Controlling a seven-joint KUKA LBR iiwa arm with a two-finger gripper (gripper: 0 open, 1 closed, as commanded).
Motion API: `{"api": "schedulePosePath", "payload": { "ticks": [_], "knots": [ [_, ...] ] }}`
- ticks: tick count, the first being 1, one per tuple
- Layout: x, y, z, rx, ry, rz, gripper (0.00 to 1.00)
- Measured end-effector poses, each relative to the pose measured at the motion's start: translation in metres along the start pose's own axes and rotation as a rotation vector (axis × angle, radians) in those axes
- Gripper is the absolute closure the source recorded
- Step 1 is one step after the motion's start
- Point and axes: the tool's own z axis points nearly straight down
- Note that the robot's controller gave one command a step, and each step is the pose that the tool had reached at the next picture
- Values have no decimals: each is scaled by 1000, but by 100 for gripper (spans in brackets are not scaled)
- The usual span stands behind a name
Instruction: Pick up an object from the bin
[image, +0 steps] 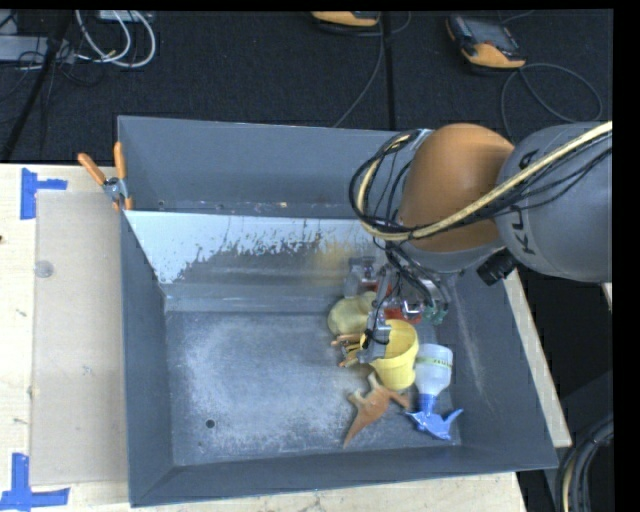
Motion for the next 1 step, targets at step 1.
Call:
{"api": "schedulePosePath", "payload": {
  "ticks": [1],
  "knots": [
    [-1,0,-5,0,-8,0,0]
  ]
}}
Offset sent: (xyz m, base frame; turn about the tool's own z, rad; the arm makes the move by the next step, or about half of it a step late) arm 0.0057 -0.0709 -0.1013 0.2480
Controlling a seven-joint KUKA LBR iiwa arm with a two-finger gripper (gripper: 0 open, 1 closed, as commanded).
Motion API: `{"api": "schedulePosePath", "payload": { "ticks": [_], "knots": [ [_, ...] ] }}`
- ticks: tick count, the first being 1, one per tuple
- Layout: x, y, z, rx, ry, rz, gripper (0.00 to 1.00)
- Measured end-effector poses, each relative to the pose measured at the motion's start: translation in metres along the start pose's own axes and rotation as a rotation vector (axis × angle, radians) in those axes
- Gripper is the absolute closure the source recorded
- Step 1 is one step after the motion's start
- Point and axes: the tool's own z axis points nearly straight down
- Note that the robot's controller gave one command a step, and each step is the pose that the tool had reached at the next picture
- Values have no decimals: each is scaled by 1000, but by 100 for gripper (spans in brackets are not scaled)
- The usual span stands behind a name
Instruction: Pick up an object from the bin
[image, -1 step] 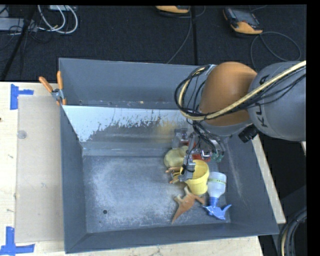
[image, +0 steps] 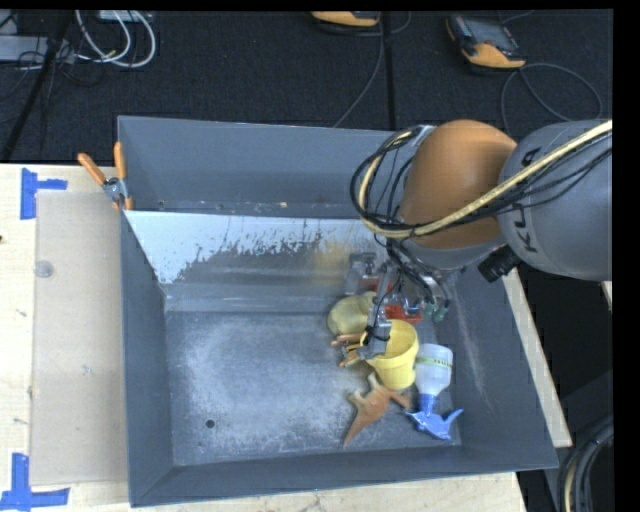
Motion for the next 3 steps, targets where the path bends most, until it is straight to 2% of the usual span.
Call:
{"api": "schedulePosePath", "payload": {
  "ticks": [1,2,3],
  "knots": [
    [-3,-30,46,-1,1,113,0],
    [45,-80,96,3,-20,66,0],
    [34,-66,88,0,-7,66,0]
  ]
}}
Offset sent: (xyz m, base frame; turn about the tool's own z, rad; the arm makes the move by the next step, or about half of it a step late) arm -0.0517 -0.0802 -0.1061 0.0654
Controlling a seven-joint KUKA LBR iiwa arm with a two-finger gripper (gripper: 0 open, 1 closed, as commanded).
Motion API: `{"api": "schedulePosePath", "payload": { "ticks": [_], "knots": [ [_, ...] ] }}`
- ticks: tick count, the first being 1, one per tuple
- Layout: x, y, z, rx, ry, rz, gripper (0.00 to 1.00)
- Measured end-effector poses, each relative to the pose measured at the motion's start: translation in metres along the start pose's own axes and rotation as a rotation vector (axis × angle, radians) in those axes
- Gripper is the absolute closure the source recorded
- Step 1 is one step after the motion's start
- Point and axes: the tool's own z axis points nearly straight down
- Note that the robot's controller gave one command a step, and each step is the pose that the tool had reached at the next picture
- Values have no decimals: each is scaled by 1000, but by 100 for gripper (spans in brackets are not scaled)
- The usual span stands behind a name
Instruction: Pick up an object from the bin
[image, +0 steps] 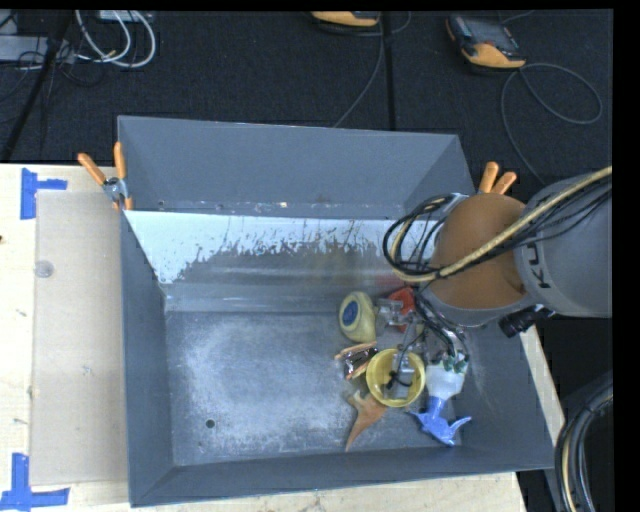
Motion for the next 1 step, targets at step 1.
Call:
{"api": "schedulePosePath", "payload": {
  "ticks": [1],
  "knots": [
    [8,-11,6,1,-8,1,0]
  ]
}}
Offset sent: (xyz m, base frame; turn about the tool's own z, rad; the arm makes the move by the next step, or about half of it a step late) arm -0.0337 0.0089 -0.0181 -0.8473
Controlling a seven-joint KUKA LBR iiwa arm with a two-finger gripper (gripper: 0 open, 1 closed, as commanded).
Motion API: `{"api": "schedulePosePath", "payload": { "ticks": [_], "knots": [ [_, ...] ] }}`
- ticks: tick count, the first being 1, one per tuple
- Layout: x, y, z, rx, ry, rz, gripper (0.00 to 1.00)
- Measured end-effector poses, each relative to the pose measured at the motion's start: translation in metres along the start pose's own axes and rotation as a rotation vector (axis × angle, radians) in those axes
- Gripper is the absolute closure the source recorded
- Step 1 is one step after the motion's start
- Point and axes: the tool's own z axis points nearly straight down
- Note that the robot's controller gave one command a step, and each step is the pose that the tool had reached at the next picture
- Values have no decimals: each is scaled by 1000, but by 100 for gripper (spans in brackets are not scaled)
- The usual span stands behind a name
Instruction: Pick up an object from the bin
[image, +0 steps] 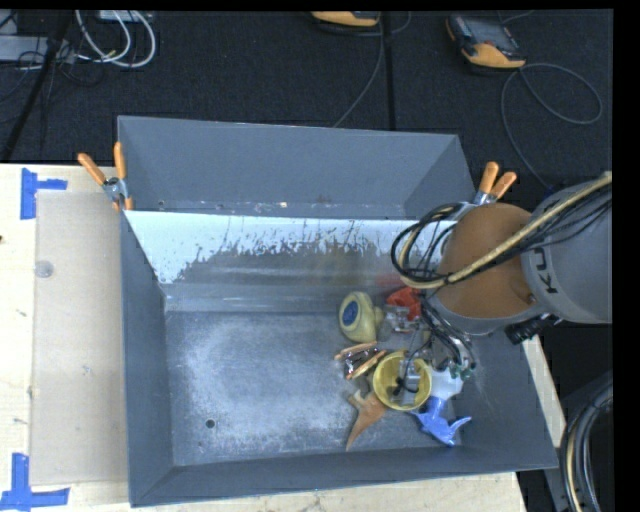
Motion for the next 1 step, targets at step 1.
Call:
{"api": "schedulePosePath", "payload": {
  "ticks": [1],
  "knots": [
    [15,15,5,3,-14,-781,100]
  ]
}}
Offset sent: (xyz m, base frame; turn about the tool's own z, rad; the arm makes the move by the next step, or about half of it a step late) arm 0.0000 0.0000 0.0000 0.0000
